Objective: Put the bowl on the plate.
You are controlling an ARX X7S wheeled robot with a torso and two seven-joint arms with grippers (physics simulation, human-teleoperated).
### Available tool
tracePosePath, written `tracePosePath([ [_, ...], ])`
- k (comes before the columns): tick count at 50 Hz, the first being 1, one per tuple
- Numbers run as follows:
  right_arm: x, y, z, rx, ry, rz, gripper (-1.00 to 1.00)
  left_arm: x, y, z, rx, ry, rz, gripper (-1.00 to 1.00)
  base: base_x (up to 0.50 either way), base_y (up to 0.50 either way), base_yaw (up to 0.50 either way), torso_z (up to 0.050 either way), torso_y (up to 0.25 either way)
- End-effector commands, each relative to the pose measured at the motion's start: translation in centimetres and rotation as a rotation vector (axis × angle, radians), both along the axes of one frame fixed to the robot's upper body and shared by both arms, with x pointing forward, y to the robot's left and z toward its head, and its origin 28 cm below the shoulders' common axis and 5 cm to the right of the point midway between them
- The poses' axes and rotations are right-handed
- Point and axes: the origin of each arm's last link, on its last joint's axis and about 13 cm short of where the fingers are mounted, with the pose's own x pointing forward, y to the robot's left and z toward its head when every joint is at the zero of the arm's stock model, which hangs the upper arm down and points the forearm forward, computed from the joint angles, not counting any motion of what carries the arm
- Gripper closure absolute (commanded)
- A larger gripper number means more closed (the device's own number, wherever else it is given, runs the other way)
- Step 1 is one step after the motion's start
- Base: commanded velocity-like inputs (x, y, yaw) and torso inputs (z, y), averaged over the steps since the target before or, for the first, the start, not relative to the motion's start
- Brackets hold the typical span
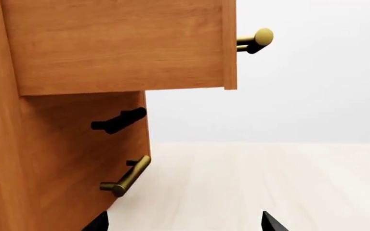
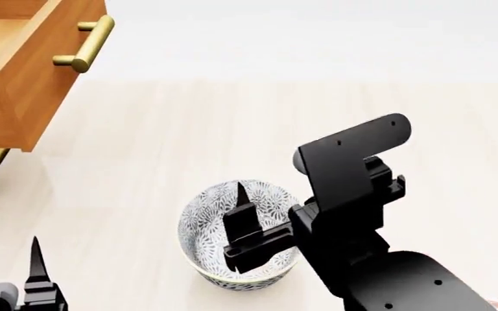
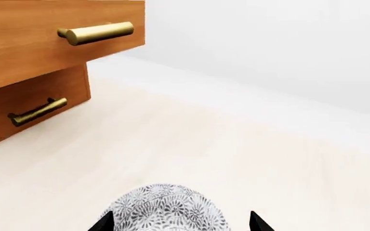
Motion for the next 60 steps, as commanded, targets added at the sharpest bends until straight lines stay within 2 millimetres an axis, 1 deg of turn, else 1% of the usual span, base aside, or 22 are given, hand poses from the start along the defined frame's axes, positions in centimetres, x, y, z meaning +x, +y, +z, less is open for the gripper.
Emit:
tracePosePath([
  [1,0.9,1.2,3.6,-0.077,0.076,0.165,-1.0,0.1,0.1,0.3,0.004,0.0,0.001,-1.0,0.0,0.0,0.0,0.0,0.0],
  [3,1.0,1.4,4.6,-0.044,0.097,0.192,-1.0,0.2,0.1,0.3,0.005,0.001,0.001,-1.0,0.0,0.0,0.0,0.0,0.0],
  [10,1.3,1.8,5.1,-0.066,0.164,0.255,-1.0,0.0,0.1,0.6,0.008,0.003,0.002,-1.0,0.0,0.0,0.0,0.0,0.0],
  [13,1.4,1.9,5.7,-0.05,0.202,0.283,-1.0,0.0,0.1,0.7,0.009,0.002,0.001,-1.0,0.0,0.0,0.0,0.0,0.0],
  [15,1.6,2.0,6.1,-0.066,0.21,0.296,-1.0,0.0,0.0,0.6,0.007,0.002,0.0,-1.0,0.0,0.0,0.0,0.0,0.0],
  [17,2.1,2.0,6.6,-0.121,0.215,0.291,-1.0,0.0,0.0,0.8,0.009,0.002,0.0,-1.0,0.0,0.0,0.0,0.0,0.0],
  [21,2.5,2.1,6.8,-0.151,0.238,0.304,-1.0,0.0,0.0,0.9,0.008,-0.001,0.001,-1.0,0.0,0.0,0.0,0.0,0.0],
  [30,3.5,2.3,6.9,-0.235,0.293,0.304,-1.0,-0.1,0.0,0.8,0.005,-0.002,0.001,-1.0,0.0,0.0,0.0,0.0,0.0],
  [33,4.5,2.5,6.8,-0.243,0.342,0.298,-1.0,-0.1,0.0,0.8,0.007,-0.004,0.001,-1.0,0.0,0.0,0.0,0.0,0.0],
  [38,5.3,2.6,6.9,-0.254,0.354,0.284,-1.0,-0.2,0.1,0.8,0.008,-0.004,0.004,-1.0,0.0,0.0,0.0,0.0,0.0],
  [49,6.7,4.0,6.6,-0.348,0.401,0.293,-1.0,-0.3,0.1,0.7,0.007,-0.005,0.006,-1.0,0.0,0.0,0.0,0.0,0.0],
  [52,7.0,4.2,6.7,-0.37,0.404,0.299,-1.0,-0.3,0.0,0.6,0.006,-0.005,0.005,-1.0,0.0,0.0,0.0,0.0,0.0],
  [57,7.8,4.8,7.6,-0.412,0.422,0.3,-1.0,-0.3,0.1,0.7,0.006,-0.005,0.004,-1.0,0.0,0.0,0.0,0.0,0.0],
  [60,8.0,5.1,7.4,-0.435,0.431,0.305,-1.0,-0.3,0.1,0.6,0.006,-0.004,0.006,-1.0,0.0,0.0,0.0,0.0,0.0],
])
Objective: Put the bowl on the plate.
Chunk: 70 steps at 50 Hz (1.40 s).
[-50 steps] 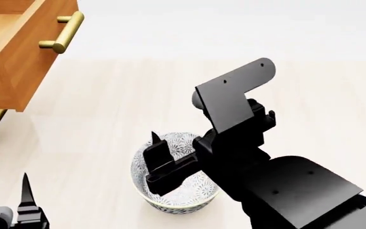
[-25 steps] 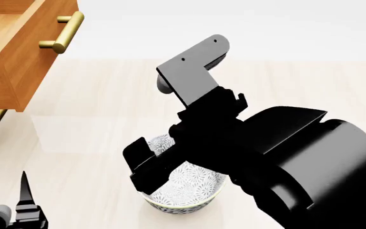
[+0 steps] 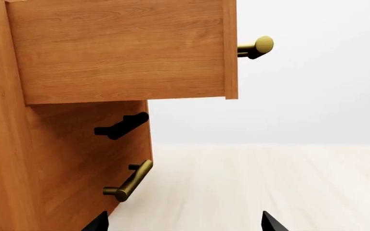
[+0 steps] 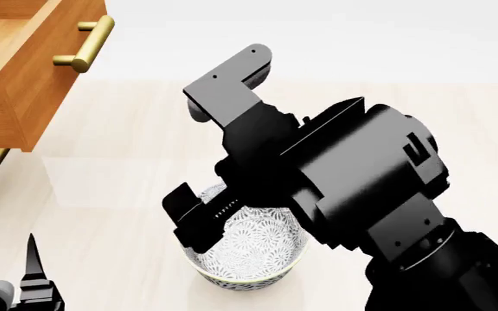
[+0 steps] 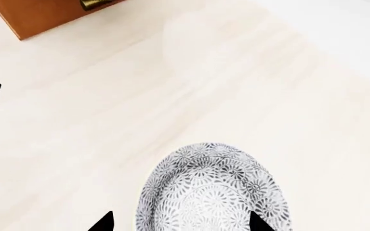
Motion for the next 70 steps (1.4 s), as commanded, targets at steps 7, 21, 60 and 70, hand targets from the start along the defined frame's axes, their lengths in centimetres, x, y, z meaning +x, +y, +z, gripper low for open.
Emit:
tracePosePath([
  [7,1.4,1.7,-0.8,-0.127,0.042,0.03,-1.0,0.0,0.0,-0.1,0.0,0.001,-0.001,-1.0,0.0,0.0,0.0,0.0,0.0],
  [21,1.7,3.0,-2.3,-0.15,0.062,0.08,-1.0,0.0,-0.1,-0.1,0.004,0.0,-0.005,-1.0,0.0,0.0,0.0,0.0,0.0],
  [60,4.1,3.9,-6.2,-0.172,0.117,0.12,-1.0,-0.1,0.0,0.2,0.009,-0.002,0.0,-1.0,0.0,0.0,0.0,0.0,0.0],
  [70,3.9,4.3,-7.0,-0.175,0.128,0.12,-1.0,-0.2,0.0,0.1,0.009,-0.004,0.0,-1.0,0.0,0.0,0.0,0.0,0.0],
])
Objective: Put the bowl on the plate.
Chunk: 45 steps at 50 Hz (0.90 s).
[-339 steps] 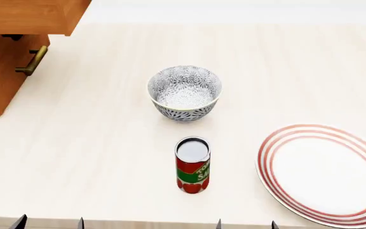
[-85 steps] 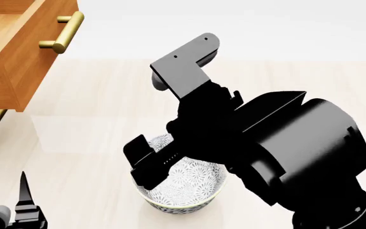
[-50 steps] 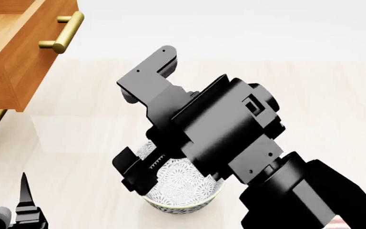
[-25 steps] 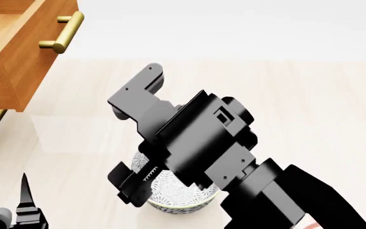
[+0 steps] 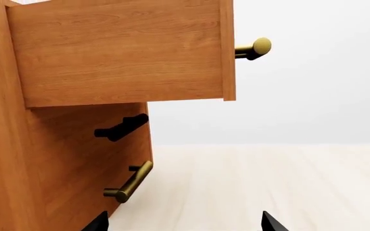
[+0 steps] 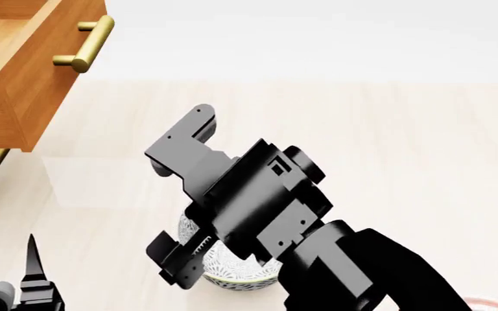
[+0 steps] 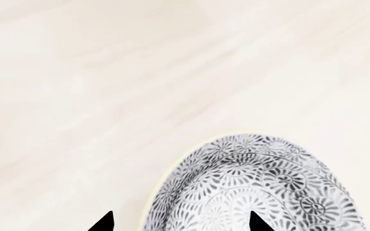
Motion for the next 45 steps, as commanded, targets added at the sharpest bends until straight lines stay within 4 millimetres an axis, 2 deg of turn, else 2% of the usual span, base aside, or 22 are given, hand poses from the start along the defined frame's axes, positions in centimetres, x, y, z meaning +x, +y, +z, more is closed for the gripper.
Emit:
tracePosePath([
  [1,-0.1,0.4,-1.2,-0.011,0.019,0.008,-1.0,0.0,0.0,0.1,0.0,-0.002,0.001,-1.0,0.0,0.0,0.0,0.0,0.0],
  [18,-0.3,0.7,-2.0,-0.029,0.044,0.023,-1.0,-0.1,0.0,0.1,0.0,-0.003,0.004,-1.0,0.0,0.0,0.0,0.0,0.0],
  [25,-0.4,0.4,-3.1,-0.04,0.067,0.012,-1.0,-0.1,0.0,0.1,0.002,-0.003,0.005,-1.0,0.0,0.0,0.0,0.0,0.0],
  [45,-0.6,0.1,-3.4,-0.041,0.122,-0.009,-1.0,-0.1,0.0,0.0,0.002,-0.002,0.005,-1.0,0.0,0.0,0.0,0.0,0.0],
])
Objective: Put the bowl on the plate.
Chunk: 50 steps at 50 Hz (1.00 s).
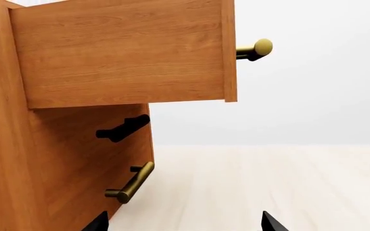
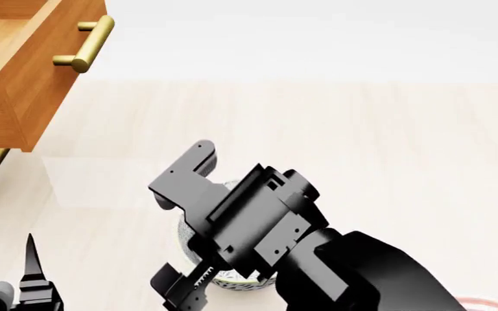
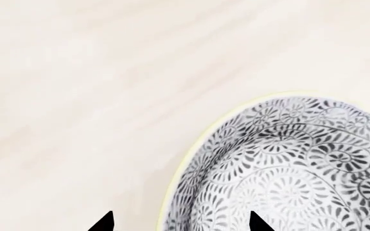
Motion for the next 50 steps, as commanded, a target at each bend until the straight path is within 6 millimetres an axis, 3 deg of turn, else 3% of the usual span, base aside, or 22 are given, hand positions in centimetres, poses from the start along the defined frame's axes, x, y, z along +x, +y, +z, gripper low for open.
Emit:
tracePosePath([
  [1,-0.2,-0.1,-0.4,-0.002,0.034,-0.006,-1.0,0.0,0.0,0.0,0.001,0.0,0.001,-1.0,0.0,0.0,0.0,0.0,0.0],
  [46,-0.5,-0.5,-1.7,-0.021,0.078,0.008,-1.0,-0.2,0.0,0.1,0.005,-0.003,0.002,-1.0,0.0,0.0,0.0,0.0,0.0],
  [47,-0.5,-0.5,-1.7,-0.021,0.079,0.007,1.0,-0.2,0.0,0.2,0.005,-0.004,0.002,-1.0,0.0,0.0,0.0,0.0,0.0],
  [50,-0.6,-0.5,-1.6,-0.022,0.081,0.008,1.0,-0.2,0.0,0.1,0.005,-0.004,0.003,-1.0,0.0,0.0,0.0,0.0,0.0],
])
